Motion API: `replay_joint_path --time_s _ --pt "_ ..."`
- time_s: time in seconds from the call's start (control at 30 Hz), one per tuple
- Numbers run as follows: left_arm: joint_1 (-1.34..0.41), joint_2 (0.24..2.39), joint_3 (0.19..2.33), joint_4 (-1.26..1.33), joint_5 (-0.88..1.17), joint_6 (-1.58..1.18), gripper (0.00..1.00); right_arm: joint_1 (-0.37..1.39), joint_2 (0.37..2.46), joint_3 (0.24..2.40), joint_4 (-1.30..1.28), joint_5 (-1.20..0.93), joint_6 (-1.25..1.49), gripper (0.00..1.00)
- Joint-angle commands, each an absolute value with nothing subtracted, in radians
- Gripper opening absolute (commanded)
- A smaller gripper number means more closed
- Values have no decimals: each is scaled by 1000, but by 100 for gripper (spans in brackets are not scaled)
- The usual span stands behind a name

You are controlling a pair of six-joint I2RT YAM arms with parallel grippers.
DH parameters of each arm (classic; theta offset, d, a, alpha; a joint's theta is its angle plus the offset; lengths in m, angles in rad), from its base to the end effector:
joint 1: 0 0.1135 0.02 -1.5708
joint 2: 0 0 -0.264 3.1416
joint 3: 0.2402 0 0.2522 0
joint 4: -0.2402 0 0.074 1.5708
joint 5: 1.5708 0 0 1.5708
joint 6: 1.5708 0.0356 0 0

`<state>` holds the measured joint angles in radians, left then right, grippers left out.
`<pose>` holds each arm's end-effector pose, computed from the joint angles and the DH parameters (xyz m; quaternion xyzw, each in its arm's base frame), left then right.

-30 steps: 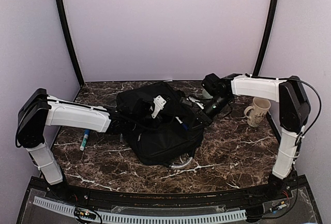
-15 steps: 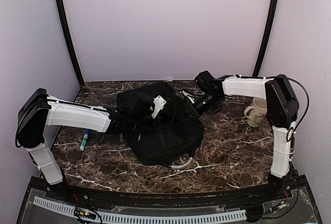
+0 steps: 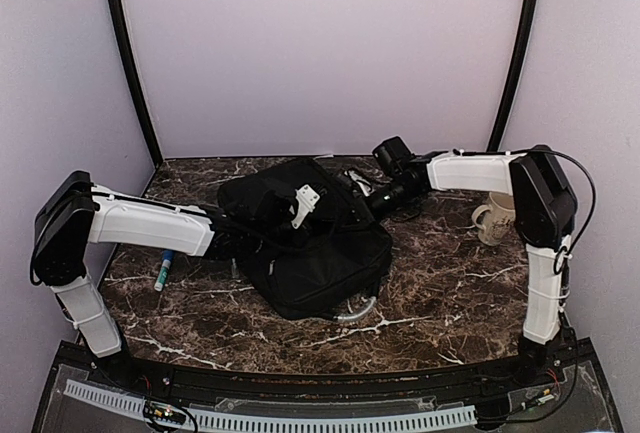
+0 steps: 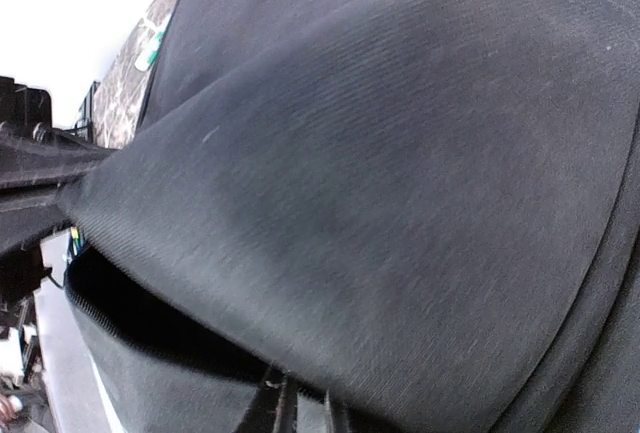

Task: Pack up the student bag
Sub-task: Adjust the pen in the upper front pocket of the bag, then adjust the student bag at the center of the board.

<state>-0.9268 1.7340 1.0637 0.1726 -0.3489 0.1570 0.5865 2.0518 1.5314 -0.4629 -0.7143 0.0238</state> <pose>0.2418 -0.3018 0.2175 0.3606 0.7709 -0.0508 0.5226 0.3539 0.2632 0.1938 -0.3462 0.8334 0.4007 0.1582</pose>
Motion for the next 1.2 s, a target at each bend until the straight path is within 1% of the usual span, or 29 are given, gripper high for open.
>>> replay_joint_path --time_s 0.0,0.1,0.2,0.27,0.33,0.53,0.67,0.9,1.07,1.1,1.17 --pt "-946 1671 1048 225 -297 166 2 587 1930 1477 -425 -660 -39 16" --pt "-946 1677 1044 241 -295 170 2 586 1842 1433 -444 -620 -104 23" --pt "-946 1683 1045 260 -294 180 2 587 1784 1398 -430 -577 -172 32" --pt "-946 1686 1045 275 -295 189 1 587 1769 1381 -396 -525 -182 41" --pt "-946 1688 1045 292 -304 207 1 588 1788 1399 -394 -487 -218 46" --pt "-946 1662 1017 361 -304 228 1 593 1892 1474 -417 -509 -358 52" --pt "-946 1653 1014 366 -304 216 1 599 1916 1462 -362 -508 -353 58" --pt "-946 1654 1016 384 -287 180 2 630 1957 1491 -336 -476 -371 60" --pt "-946 1644 1012 398 -279 175 2 653 1988 1507 -291 -419 -329 57" --pt "-946 1641 1011 398 -281 175 2 653 1994 1508 -290 -418 -326 55" --pt "-946 1633 1008 396 -285 173 2 654 1996 1504 -282 -405 -302 45"
